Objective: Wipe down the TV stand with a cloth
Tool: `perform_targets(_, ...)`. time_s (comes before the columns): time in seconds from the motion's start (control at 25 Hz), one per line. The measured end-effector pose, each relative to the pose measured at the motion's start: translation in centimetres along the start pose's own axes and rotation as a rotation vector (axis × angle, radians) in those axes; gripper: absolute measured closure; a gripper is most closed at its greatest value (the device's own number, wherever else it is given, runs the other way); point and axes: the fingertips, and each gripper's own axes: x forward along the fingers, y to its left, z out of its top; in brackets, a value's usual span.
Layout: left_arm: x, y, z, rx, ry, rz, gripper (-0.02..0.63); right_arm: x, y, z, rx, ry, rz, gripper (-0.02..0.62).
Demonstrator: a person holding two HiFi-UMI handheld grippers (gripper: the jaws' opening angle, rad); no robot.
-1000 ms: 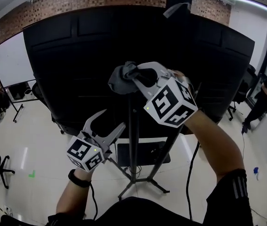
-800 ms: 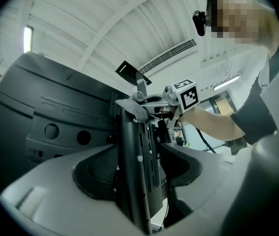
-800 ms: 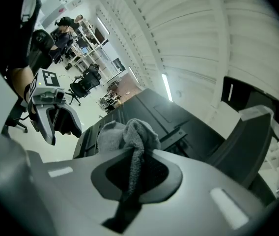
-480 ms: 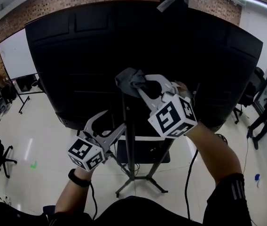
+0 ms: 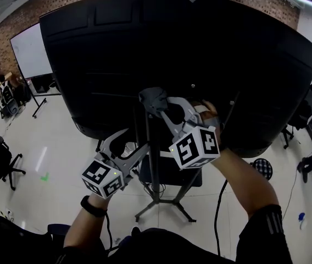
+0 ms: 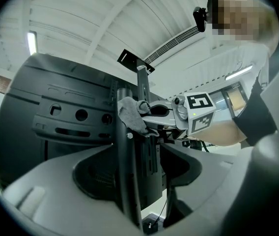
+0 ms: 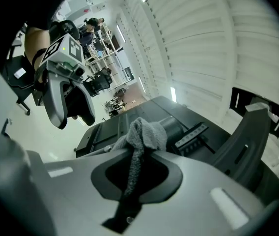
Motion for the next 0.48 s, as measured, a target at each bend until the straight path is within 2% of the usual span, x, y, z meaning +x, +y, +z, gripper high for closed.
perform_targets(0.12, -0.5, -0.1, -1.2, -0.013, 0.024, 0.028, 0.313, 0.0, 1.3, -0.4, 0.013, -0.003, 0.011, 0.580)
perform_targets(0.24, -0.8, -0.2, -2.6, -0.027, 0.050, 0.047, 0.313, 0.1, 3.0, -1.4, -0.027, 0.010, 0.015, 0.580)
perform_targets(0.36, -0.9, -0.2, -3.6, -0.040, 0.064, 0.050, 0.313, 0.2, 4.8, -2.1, -0.071, 0.038, 0.027, 0.580)
perform_targets(0.48, -1.0, -0.5, -4.4, -0.052, 0.075, 0.040, 0.313, 0.2, 6.1, -2.7, -0.067, 0.048, 0.039, 0.580)
